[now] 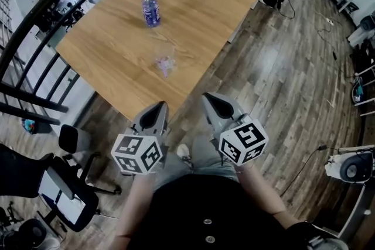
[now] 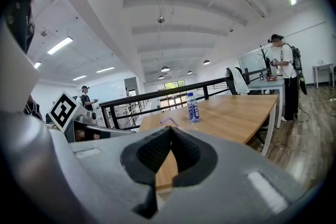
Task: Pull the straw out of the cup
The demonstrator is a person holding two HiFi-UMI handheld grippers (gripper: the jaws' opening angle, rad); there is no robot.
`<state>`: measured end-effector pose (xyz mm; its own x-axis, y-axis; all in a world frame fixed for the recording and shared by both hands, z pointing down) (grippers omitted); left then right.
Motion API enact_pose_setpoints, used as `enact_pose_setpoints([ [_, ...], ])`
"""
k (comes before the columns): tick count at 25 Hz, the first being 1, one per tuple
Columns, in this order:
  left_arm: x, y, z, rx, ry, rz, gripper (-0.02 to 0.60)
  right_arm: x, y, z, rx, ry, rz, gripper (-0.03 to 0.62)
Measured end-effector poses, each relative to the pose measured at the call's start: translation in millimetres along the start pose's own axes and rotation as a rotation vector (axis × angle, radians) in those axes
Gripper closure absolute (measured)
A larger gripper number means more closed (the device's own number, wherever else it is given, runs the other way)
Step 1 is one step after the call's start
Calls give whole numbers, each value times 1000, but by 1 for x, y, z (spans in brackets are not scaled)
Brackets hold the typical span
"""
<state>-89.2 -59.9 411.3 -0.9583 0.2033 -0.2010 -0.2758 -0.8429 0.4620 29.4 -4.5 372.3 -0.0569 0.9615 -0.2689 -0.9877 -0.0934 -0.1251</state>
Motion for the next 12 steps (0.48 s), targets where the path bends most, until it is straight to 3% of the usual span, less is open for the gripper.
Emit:
enact_pose_setpoints([
  [12, -34, 38, -7, 47, 15, -63, 561, -43, -37, -1, -22, 38, -15, 595],
])
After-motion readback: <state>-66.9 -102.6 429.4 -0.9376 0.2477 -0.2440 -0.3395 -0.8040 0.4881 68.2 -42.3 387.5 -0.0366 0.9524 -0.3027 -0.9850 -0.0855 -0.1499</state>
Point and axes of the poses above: the fingertips, and each gripper's own axes: x backward along the fingers, y to its left, z out of its underside, the point moved 2 cm from there along x, backward along the fingers, and after that the axes turned 13 degrees about z, right-handed, at the moved point
